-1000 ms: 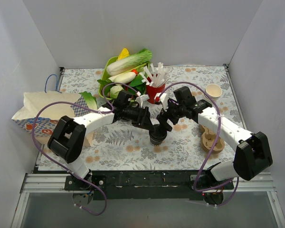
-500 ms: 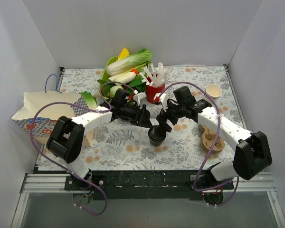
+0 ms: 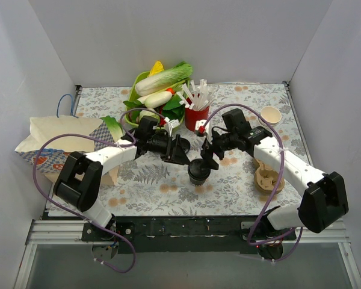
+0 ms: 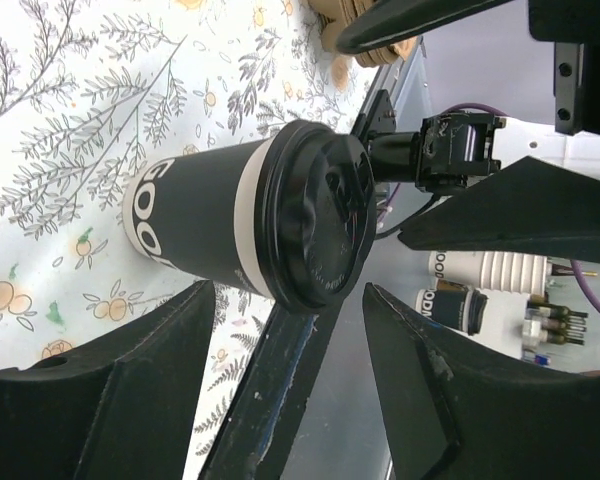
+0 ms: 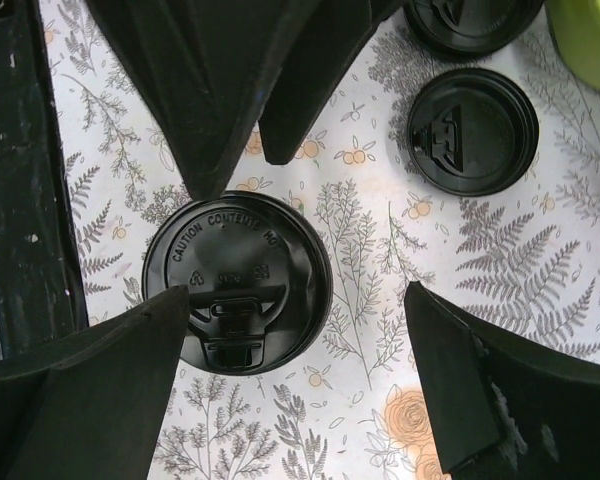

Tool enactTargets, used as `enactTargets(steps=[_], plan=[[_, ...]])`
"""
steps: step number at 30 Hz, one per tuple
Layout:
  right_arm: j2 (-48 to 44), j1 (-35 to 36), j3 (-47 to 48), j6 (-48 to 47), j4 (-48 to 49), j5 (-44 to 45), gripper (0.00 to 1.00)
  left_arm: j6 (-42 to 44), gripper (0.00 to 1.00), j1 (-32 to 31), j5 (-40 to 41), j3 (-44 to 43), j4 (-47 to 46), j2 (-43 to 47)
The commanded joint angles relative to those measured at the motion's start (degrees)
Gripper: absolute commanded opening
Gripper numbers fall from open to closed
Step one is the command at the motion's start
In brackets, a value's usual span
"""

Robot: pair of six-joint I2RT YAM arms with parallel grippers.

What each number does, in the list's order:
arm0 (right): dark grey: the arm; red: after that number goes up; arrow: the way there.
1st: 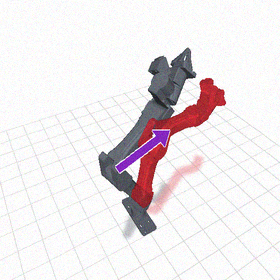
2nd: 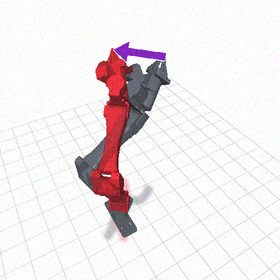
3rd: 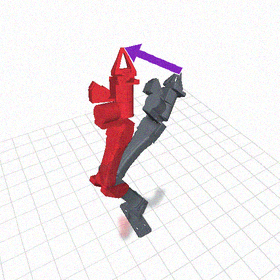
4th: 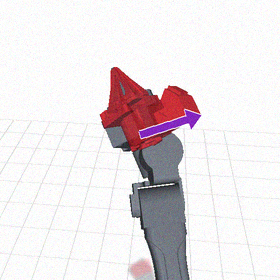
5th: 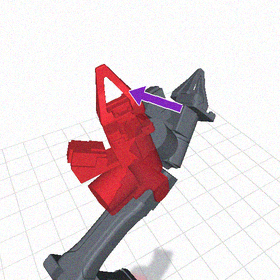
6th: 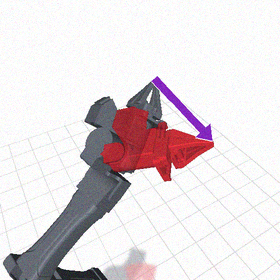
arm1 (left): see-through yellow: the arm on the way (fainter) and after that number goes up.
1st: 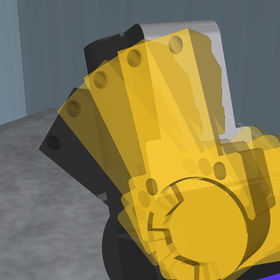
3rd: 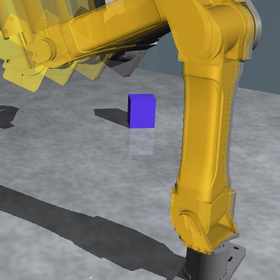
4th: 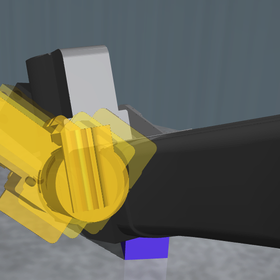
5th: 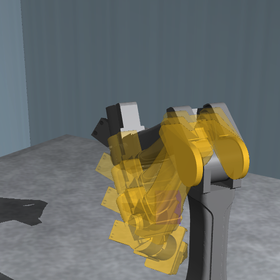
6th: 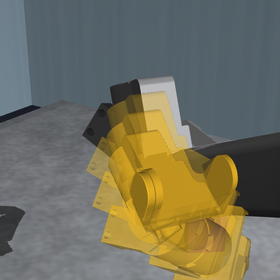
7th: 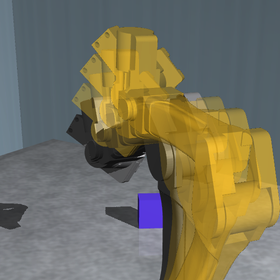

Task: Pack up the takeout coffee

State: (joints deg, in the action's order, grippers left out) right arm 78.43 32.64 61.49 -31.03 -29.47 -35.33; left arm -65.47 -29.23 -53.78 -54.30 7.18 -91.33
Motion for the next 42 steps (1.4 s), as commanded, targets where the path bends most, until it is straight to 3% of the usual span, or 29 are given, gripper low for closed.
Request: enactTargets(steps=[1,5,15,42], plan=[[-2.32,-0.12,0.56,-9.21,-1.46,-4.57,0.96,-1.5,0.6,1.19,-4.48,2.27,-2.96,3.79],[-2.24,0.23,0.12,-15.46,-1.29,-4.66,0.98,-3.52,0.6,1.2,-6.07,4.02,-6.46,3.35],[2.6,1.11,5.48,-31.37,-14.73,-7.91,0.97,-5.37,0.6,1.2,-8.54,4.03,-10.87,0.72],[4.09,4.89,5.04,-32.34,-14.38,-4.57,0.96,-5.28,0.59,1.02,-8.97,1.39,-12.63,-6.58]])
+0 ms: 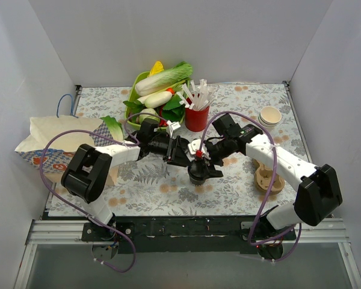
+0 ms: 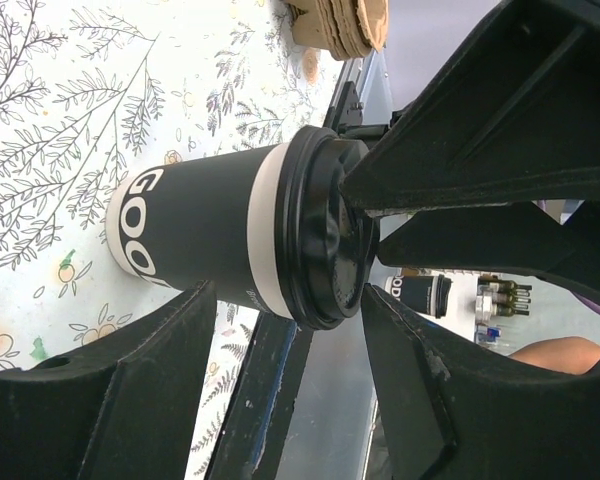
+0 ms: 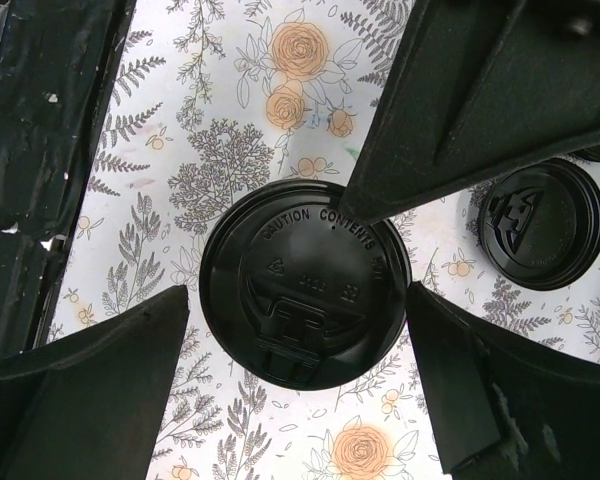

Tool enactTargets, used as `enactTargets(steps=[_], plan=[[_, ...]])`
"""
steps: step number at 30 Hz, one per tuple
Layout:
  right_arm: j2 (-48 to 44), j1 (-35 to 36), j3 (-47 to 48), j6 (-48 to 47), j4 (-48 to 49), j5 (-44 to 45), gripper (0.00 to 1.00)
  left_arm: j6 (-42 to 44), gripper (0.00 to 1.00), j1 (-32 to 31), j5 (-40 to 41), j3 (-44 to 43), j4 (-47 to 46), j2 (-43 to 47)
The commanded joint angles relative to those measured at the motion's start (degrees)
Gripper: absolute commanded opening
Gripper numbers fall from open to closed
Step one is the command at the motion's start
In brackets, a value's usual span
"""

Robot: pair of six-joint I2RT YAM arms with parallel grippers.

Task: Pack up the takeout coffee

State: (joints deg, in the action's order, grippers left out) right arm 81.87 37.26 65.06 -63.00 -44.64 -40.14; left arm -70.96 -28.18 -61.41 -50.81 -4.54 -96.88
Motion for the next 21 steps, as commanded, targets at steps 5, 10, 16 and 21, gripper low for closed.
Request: enactTargets(steps=[5,10,16,21], plan=[[1.28,0.27,1.3,-0.1,1.14,0.59,0.95,0.38,0.59,-0.03,-1.35,-2.45,-0.91,-1.82],[1.28,0.27,0.95,-0.01,1.49,0.85,0.93,0.38,0.58,-0.03,-1.35,-2.37,-0.74,-2.52],[1.89,0.27,0.33,0.07,1.23,0.59,0.88,0.29,0.57,-0.03,-0.73,-1.93,-0.56,-2.96],[2.77,0.28,0.07,-0.72,0.43,0.5,0.84,0.29,0.56,0.06,1.02,-1.31,0.05,-3.66]])
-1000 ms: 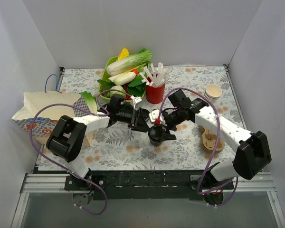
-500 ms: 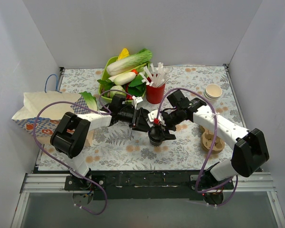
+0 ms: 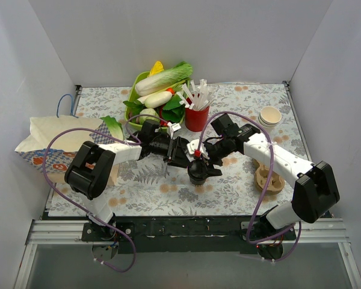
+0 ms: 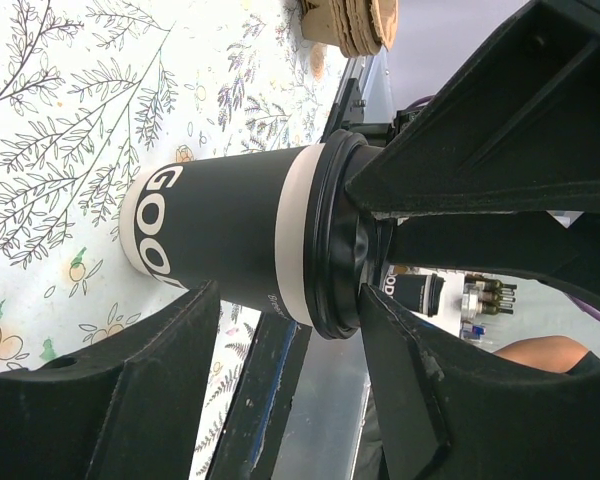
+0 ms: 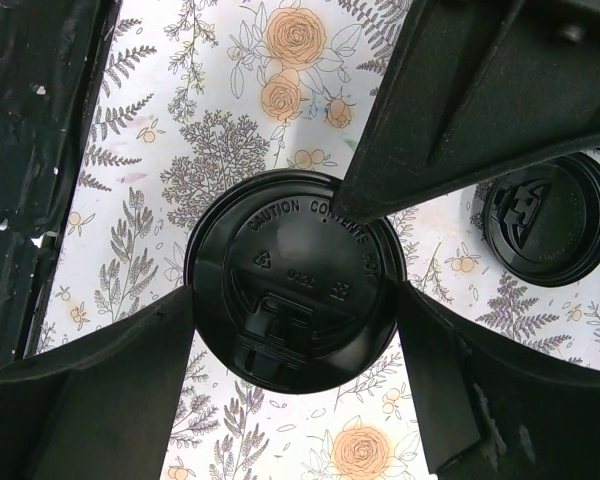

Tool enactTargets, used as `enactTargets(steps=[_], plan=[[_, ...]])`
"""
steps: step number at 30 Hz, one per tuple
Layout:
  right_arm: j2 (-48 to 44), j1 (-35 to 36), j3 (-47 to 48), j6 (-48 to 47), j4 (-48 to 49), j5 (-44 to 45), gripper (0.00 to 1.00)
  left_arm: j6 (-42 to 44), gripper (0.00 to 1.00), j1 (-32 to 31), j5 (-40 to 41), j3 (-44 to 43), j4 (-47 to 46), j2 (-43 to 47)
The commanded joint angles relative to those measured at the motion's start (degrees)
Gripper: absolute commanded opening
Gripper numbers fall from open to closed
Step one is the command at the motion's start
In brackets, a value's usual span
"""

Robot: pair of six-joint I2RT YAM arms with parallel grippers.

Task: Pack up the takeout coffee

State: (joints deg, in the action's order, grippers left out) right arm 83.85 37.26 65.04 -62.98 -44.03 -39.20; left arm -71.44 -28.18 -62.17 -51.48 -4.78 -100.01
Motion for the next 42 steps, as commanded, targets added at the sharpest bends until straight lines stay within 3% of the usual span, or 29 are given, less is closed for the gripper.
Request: enactTargets(steps=[1,14,22,42], plan=[[0.96,0.27,0.09,-0.91,-0.18,-0.35,0.83,0.95,0.56,-0.03,2.23,-0.55,0.99,-0.63],[1.4,0.27,-2.54,-1.09,0.43,0.53,0.83,-1.33,0.55,0.06,2.15,-1.16,-0.23,-3.44],[1.93,0.27,-3.51,-0.3,1.23,0.18,0.83,-7.83,0.55,0.24,-1.72,0.59,-8.74,-4.5],[1.31,0.27,-10.36,1.11,0.17,-0.88,0.83,-11.88,0.54,1.11,-2.95,1.91,-11.84,-7.75]])
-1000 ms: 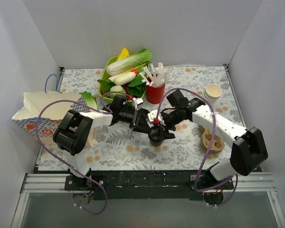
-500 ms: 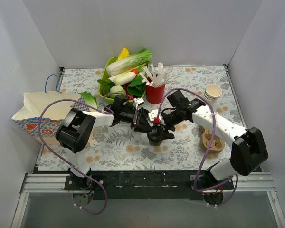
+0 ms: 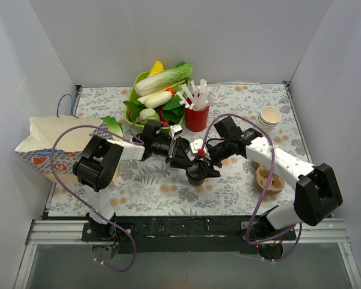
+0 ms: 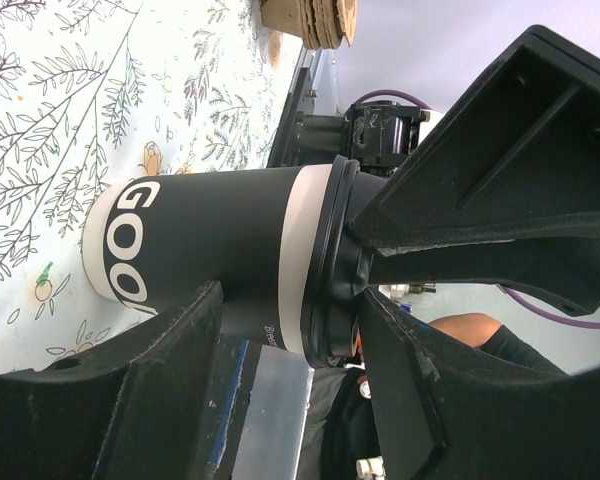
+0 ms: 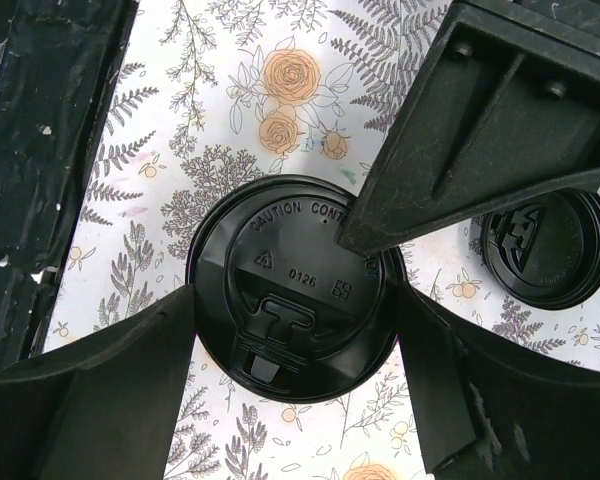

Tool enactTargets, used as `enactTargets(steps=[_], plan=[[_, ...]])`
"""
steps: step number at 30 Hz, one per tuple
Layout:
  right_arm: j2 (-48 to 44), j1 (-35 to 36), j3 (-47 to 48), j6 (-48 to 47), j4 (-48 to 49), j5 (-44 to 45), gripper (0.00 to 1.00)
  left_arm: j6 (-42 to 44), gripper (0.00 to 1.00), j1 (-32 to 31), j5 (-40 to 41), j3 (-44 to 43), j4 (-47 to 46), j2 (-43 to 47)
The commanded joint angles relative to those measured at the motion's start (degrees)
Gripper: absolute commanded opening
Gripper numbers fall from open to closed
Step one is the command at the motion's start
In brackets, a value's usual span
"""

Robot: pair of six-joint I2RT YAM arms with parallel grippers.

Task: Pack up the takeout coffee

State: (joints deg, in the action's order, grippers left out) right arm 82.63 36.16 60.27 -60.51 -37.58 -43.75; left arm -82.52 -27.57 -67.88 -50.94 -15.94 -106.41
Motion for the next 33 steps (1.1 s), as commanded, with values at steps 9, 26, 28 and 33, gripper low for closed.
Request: enactTargets(steps=[9,26,28,33], plan=[[1.92,1.28,-9.2,-1.72,-6.71,3.93,0.83,-0.89,0.54,0.59,3.98,1.28,0.91,-2.84],[0.17,-0.13,-5.09,2.5,-6.36,2.96,0.85,-3.16,0.62,0.59,1.09,0.75,-7.69,2.52],[-0.36,-0.22,-3.41,2.77,-7.06,2.97,0.86,-3.35,0.64,0.5,0.82,0.84,-8.14,3.58],[0.77,-0.22,2.73,2.68,-11.98,2.44,0.88,2.61,0.81,0.5,2.57,-1.09,0.37,5.33]])
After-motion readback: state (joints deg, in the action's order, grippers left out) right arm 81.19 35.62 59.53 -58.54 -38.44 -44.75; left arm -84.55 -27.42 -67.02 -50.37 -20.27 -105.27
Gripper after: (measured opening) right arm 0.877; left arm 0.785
